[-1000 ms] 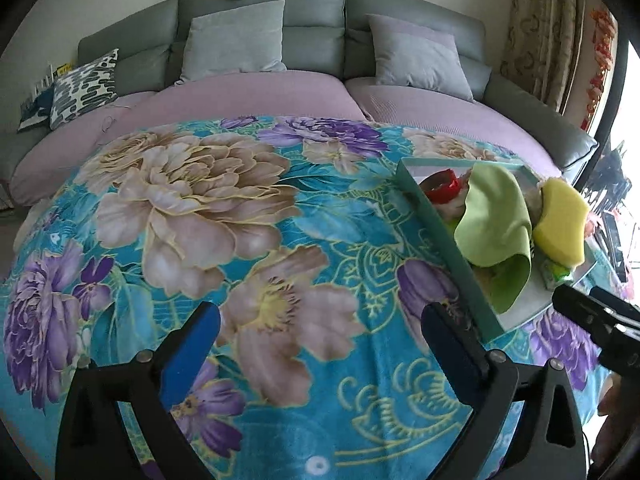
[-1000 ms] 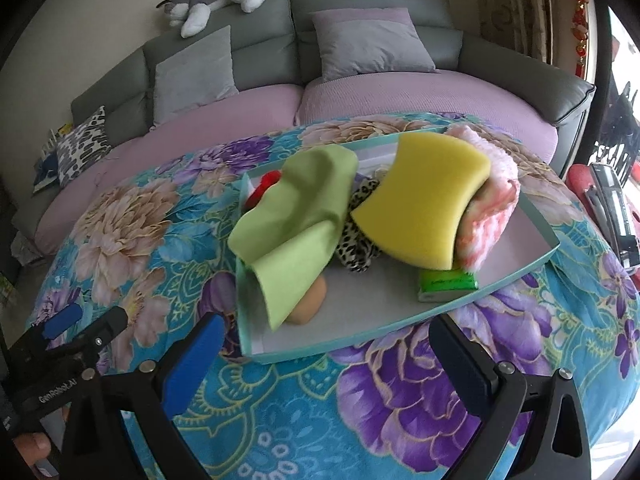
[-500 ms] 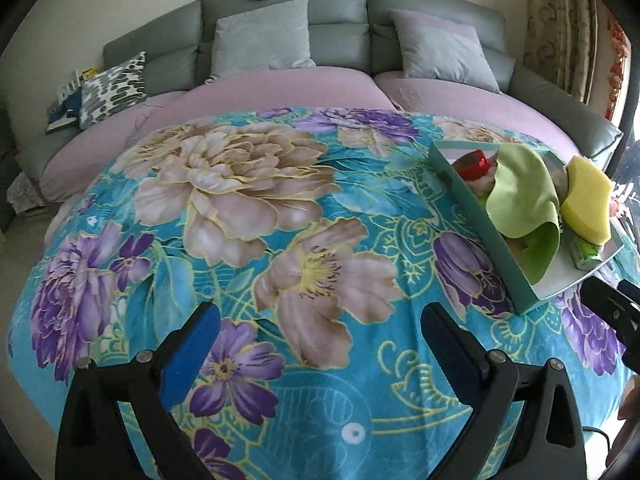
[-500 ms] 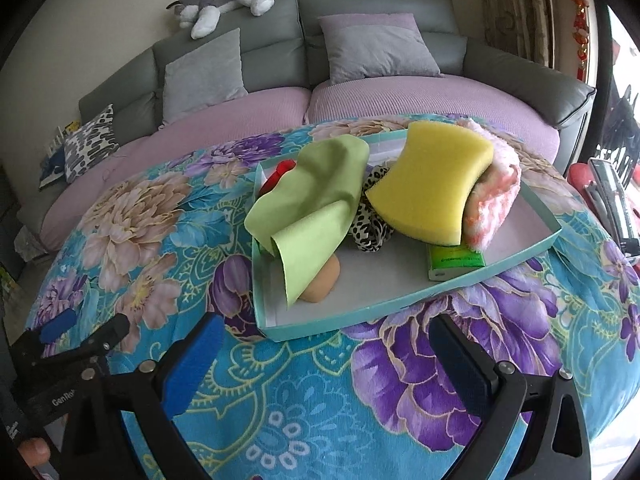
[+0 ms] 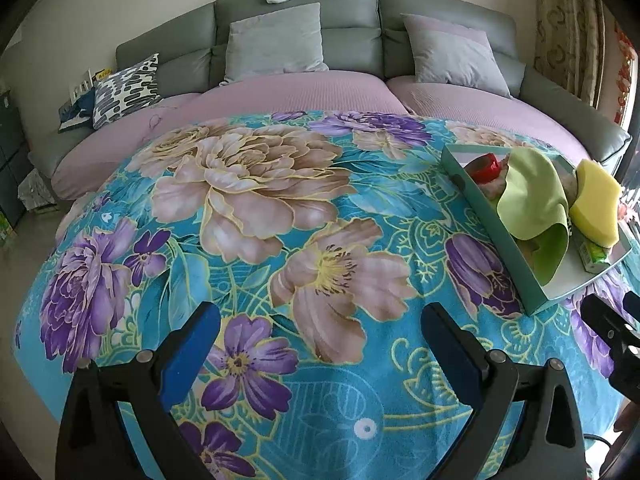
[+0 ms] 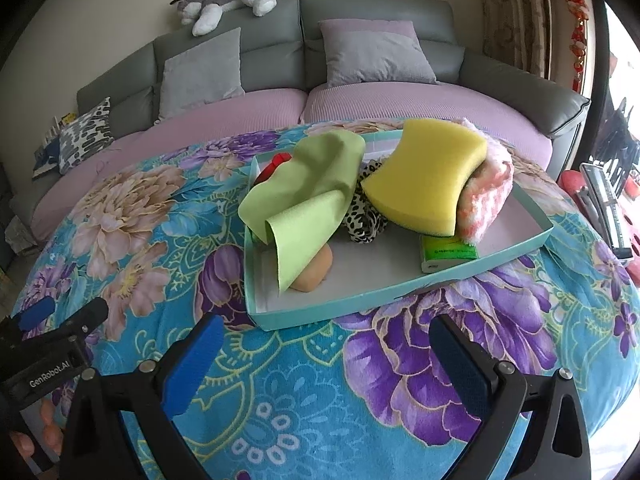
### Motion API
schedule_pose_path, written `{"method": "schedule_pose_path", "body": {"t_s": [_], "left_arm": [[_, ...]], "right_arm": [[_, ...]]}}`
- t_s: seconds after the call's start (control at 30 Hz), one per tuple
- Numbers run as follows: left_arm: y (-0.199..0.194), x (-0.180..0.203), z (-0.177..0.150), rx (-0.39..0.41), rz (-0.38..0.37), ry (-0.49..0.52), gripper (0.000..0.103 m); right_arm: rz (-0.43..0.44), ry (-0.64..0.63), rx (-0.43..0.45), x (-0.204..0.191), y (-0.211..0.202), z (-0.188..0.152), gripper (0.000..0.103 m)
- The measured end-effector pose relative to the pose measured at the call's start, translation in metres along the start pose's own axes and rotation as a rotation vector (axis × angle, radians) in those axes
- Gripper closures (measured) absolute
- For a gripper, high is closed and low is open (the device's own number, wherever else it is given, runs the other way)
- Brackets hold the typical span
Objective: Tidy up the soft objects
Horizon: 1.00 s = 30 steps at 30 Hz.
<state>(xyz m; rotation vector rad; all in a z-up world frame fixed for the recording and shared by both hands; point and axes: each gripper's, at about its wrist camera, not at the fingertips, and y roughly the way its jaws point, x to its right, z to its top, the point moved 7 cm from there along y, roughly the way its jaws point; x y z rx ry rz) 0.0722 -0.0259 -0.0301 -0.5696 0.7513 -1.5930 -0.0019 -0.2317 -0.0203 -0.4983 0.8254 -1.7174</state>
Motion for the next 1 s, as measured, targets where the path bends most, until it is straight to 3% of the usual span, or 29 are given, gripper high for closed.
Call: {"method": "schedule_pose_path", "body": {"t_s": [1.0], "left_arm": [[-0.0049, 0.0018, 0.0016, 0.028, 0.026, 0.020, 0.003]], "right_arm": [[-0.008, 0.006, 0.002, 0.0017, 0.0019, -0.0020, 0.000]]}}
